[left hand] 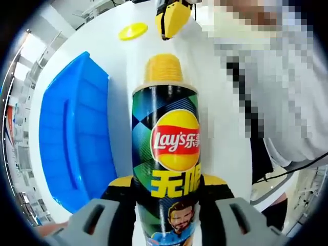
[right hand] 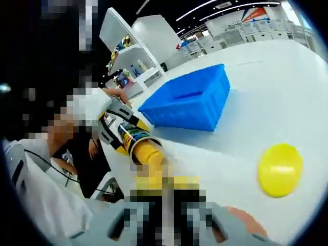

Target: Open the lid of the chip container on the table, take out the chips, place them into the box in front of the container, and close the lid

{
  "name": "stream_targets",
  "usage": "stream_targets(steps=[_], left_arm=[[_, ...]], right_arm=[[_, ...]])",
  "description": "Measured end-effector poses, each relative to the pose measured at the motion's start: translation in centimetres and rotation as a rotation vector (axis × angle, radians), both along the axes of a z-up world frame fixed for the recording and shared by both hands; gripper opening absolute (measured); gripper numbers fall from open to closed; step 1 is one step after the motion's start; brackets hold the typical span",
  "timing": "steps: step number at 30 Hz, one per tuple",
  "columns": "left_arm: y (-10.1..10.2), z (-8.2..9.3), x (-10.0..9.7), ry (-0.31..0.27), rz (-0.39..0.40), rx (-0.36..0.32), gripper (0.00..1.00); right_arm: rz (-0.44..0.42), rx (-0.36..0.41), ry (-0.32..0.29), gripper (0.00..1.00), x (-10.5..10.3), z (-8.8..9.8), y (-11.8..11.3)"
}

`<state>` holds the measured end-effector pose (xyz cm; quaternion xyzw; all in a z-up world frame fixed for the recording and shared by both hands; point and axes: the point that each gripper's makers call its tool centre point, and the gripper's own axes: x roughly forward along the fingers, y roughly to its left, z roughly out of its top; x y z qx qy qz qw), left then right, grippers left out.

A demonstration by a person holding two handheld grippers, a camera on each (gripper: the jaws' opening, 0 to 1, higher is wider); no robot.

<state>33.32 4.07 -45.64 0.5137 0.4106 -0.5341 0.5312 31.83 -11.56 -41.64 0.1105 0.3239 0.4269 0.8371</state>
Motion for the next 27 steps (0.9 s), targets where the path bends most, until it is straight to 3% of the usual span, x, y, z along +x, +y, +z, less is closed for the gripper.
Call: stream_targets(steps=[2,5,7,9,13,18,27], left_arm=[[0.0,0.0,0.0,-0.003,-0.001,0.003,0.48],[0.0,0.0,-0.1,-0.007,-0.001,0.007,0.48],[0.0,0.0,-0.1,-0.006,0.0,0.005,0.48],[0.0,0.0,-0.1,-0.004,0.001,-0.001,0.48],[0.0,0.0,-0.2,-0.006,-0.001,-0.007,0.48],[0.0,0.0,-0.3,-0.014,-0.005,-0.009,0.48],[0.0,0.0,-0.3,-0.025,-0.009,-0.016,0.49]], right_arm=[[-0.005,0.015,-0.025,0.21,-0.1,0.8,-0.2],[0.014,0.028,-0.115,0.2,0.0,2.4,-0.4],[0.018,0.007,-0.219,0.2,0.5,3.6,-0.8],[0.076,0.003,-0.269,0.19,0.0,4.3,-0.3],[0.165,-0.015,-0.289,0.21,-0.8,3.8,1.4],[0.215,-0.072,-0.248,0.21,-0.4,1.2,3.0],[0.235,-0.047,-0.199,0.17,0.6,0.9,4.2]])
